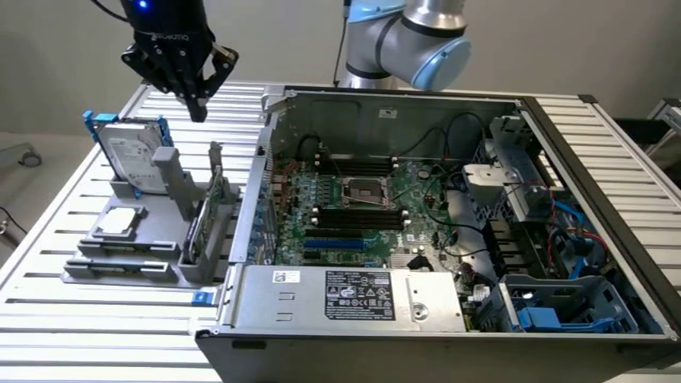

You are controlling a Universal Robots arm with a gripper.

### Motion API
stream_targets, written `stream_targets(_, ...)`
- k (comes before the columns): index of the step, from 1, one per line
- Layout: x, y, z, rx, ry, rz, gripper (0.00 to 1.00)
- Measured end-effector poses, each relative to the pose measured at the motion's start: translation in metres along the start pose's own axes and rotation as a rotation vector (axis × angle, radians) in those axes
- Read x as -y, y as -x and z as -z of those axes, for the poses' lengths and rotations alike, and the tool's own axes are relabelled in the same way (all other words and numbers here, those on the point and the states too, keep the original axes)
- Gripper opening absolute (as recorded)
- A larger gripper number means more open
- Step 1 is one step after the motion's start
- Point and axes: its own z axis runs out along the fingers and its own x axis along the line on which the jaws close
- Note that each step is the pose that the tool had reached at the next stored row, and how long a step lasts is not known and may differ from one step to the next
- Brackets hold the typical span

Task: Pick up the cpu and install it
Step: 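Reach for the cpu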

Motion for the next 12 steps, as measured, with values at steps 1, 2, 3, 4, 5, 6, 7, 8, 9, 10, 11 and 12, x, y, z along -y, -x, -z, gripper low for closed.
stream_targets(1,-0.0004,-0.004,-0.001,-0.0002,-0.0002,0.0,0.11)
stream_targets(2,-0.0007,-0.009,-0.0024,0.0,-0.0001,0.0,0.11)
stream_targets(3,-0.0011,-0.014,-0.0035,-0.0001,-0.0003,0.0,0.11)
stream_targets(4,-0.0014,-0.018,-0.0047,0.0,-0.0003,0.0,0.11)
stream_targets(5,-0.0018,-0.023,-0.0059,-0.0001,-0.0003,0.0,0.11)
stream_targets(6,-0.0021,-0.027,-0.007,0.0,-0.0004,0.0,0.11)
stream_targets(7,-0.0023,-0.032,-0.0082,0.0,-0.0004,0.0,0.11)
stream_targets(8,-0.0026,-0.036,-0.0092,-0.0001,-0.0005,0.0,0.11)
stream_targets(9,-0.0028,-0.041,-0.0103,-0.0001,-0.0006,0.0,0.11)
stream_targets(10,-0.0029,-0.046,-0.0113,-0.0004,-0.001,0.0,0.11)
stream_targets(11,-0.0028,-0.05,-0.0124,-0.0005,-0.0011,0.0,0.11)
stream_targets(12,-0.0027,-0.055,-0.0134,-0.0007,-0.0014,0.0,0.11)
